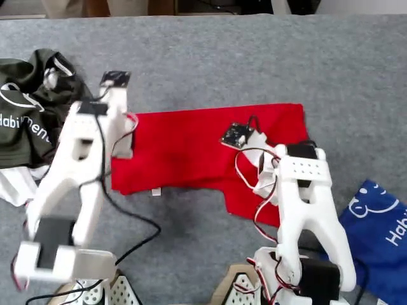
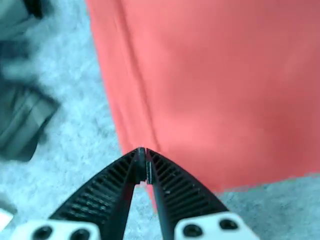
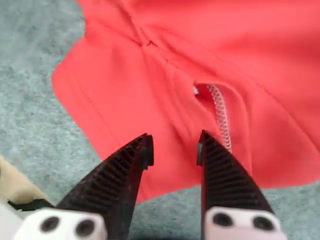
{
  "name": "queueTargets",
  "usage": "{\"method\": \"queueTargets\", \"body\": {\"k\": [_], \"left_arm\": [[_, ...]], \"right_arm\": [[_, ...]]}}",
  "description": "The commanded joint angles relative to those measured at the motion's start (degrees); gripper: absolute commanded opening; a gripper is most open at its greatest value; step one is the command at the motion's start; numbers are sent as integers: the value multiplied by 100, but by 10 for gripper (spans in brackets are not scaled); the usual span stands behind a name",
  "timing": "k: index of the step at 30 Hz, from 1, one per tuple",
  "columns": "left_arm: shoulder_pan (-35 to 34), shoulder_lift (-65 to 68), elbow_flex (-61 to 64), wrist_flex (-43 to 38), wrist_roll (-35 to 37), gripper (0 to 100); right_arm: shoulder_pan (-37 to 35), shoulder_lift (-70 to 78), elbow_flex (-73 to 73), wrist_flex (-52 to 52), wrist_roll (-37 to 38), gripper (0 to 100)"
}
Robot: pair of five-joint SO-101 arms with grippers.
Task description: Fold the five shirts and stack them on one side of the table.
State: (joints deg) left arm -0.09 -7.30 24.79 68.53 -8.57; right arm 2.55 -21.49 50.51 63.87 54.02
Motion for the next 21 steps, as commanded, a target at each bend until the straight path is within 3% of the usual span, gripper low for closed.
{"method": "queueTargets", "body": {"k": [1,3,11,17,21], "left_arm": [[-185,-998,782,-325,-62,19],[-299,-1138,923,-316,-62,19],[-554,-1191,985,-273,-70,19],[-501,-1209,976,-193,-70,19],[-510,-1209,985,-149,-141,19]], "right_arm": [[-66,-242,31,-53,-70,53],[-66,-242,31,-44,-70,2],[-48,-391,-13,-35,-308,5],[101,-593,-796,-53,-299,125],[119,-92,-1130,-396,-308,90]]}}
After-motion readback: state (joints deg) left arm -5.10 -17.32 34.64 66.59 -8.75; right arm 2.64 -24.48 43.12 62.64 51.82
